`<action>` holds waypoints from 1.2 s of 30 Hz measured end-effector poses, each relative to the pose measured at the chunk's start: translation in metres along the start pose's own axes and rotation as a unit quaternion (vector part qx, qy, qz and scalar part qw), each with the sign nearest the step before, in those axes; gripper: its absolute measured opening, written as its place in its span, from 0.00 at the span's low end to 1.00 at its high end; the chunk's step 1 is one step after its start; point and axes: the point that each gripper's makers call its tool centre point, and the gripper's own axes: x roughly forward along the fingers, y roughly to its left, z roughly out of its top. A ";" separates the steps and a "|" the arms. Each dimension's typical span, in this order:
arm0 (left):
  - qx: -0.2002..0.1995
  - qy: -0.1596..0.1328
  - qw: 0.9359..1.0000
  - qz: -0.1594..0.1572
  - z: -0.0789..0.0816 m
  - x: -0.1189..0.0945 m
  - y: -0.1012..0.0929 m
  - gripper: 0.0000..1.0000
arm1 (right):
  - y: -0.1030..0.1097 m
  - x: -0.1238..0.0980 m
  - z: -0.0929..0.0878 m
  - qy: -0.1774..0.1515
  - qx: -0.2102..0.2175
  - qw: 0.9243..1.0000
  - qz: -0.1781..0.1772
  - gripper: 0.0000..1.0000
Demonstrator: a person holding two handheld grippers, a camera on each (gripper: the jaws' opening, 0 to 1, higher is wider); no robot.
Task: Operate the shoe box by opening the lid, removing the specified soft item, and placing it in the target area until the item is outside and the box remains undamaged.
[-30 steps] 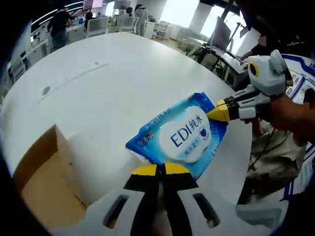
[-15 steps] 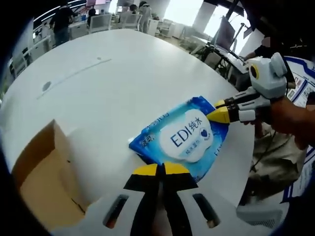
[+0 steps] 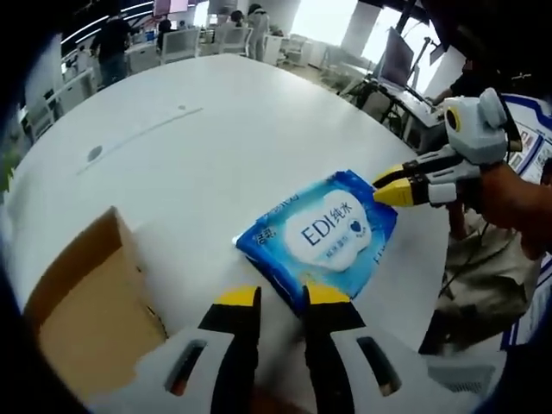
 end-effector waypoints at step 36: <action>-0.034 -0.055 0.998 0.016 -0.058 -0.115 0.017 0.09 | 0.127 -0.043 0.018 -0.035 -0.070 0.996 0.032 0.18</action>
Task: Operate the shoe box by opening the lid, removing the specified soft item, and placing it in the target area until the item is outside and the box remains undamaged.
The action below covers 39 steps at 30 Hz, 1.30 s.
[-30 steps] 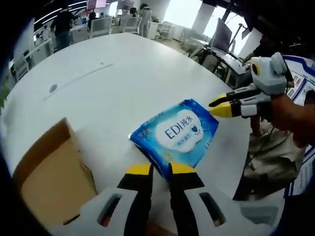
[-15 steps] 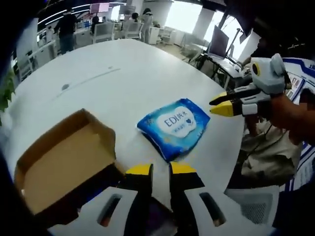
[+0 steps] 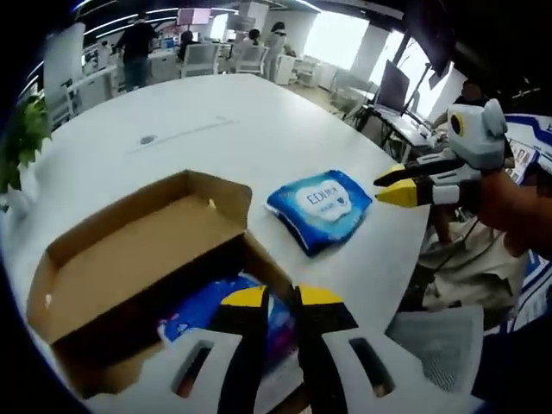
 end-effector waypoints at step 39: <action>-0.066 0.032 0.992 0.101 -0.068 -0.012 0.094 0.18 | 0.051 0.013 0.000 0.016 -0.026 0.999 0.033 0.15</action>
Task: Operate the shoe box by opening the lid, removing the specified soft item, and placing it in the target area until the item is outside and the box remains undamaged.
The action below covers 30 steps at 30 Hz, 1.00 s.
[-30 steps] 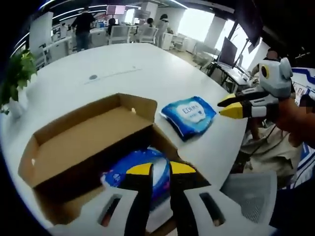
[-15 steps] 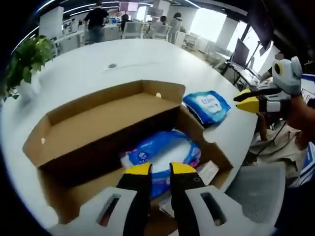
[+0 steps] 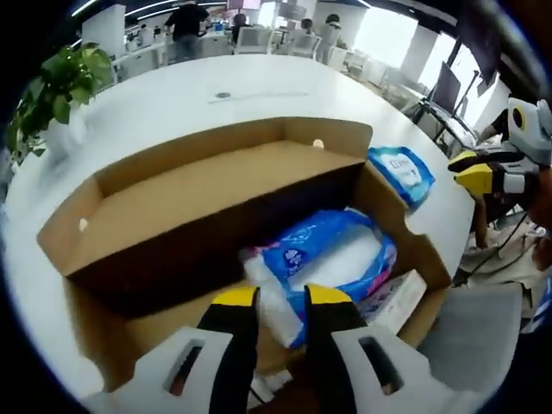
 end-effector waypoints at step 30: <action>-0.008 0.028 0.999 0.033 -0.013 0.004 0.024 0.21 | 0.004 0.010 -0.003 0.009 -0.002 1.000 0.010 0.12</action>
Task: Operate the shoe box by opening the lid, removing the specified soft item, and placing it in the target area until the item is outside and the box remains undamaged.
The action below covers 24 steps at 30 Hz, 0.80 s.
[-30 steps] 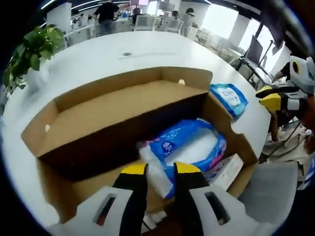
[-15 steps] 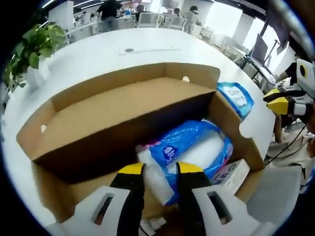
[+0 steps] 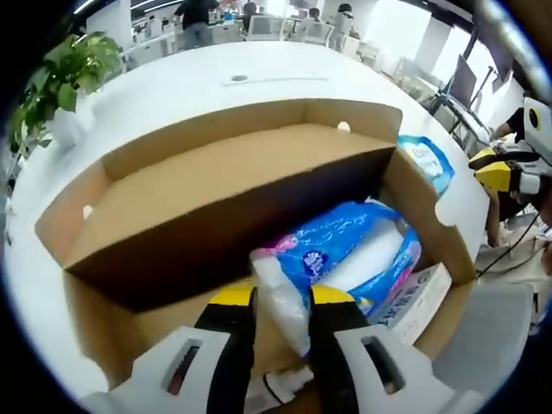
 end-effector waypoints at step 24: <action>-0.021 0.001 1.000 -0.002 -0.014 -0.011 0.030 0.17 | 0.065 0.040 0.027 0.004 -0.040 0.998 0.052 0.12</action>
